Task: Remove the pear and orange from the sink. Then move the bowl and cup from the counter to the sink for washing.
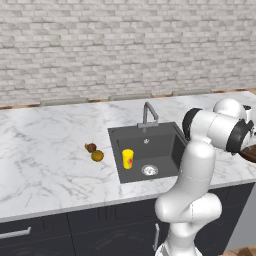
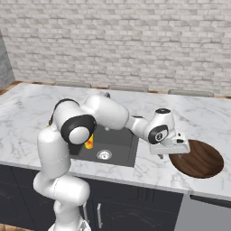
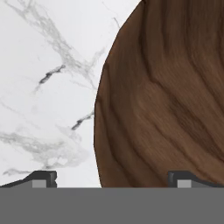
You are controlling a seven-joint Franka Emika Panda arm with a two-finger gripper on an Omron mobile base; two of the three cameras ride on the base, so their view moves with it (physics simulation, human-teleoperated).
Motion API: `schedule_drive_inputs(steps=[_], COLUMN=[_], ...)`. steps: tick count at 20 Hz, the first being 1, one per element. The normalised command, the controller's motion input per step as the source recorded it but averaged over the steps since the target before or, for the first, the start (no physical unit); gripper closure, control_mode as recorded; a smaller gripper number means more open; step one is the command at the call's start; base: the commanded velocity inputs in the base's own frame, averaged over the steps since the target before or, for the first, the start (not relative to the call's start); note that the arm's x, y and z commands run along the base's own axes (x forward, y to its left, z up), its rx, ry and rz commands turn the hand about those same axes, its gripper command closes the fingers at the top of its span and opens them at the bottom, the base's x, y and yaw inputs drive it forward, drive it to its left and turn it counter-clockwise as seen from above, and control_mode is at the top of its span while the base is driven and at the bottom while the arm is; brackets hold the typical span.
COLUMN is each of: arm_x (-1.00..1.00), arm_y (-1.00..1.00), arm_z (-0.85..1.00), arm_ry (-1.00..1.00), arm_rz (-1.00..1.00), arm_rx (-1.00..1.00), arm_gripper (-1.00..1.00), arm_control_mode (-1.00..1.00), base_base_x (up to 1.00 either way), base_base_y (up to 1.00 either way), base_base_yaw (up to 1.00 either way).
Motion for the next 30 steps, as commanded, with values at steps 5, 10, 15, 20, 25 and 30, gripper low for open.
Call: schedule_drive_inputs(steps=[5, 10, 15, 20, 25, 30], arm_x=[0.12, 0.08, 0.02, 0.01, -0.01, -0.06], arm_y=[-0.04, -0.1, -0.11, -0.09, -0.05, 0.0], arm_z=[-0.13, -0.11, -0.1, -0.06, -0.01, 0.08], arm_ry=[0.0, 0.0, -0.02, 0.0, -0.05, -0.09], arm_rz=[0.0, 0.0, 0.0, 0.0, 0.0, 0.0], arm_rx=[0.01, 0.0, 0.0, 0.0, 0.04, 0.06], arm_gripper=[-1.0, -1.0, 1.0, 1.0, 1.0, 1.0], arm_control_mode=[-1.0, -1.0, -1.0, -1.0, -1.0, -1.0], base_base_x=[0.0, 0.0, 0.0, 0.0, 0.0, 0.0], base_base_y=[0.0, 0.0, 0.0, 0.0, 0.0, 0.0], base_base_yaw=[0.0, 0.0, 0.0, 0.0, 0.0, 0.0])
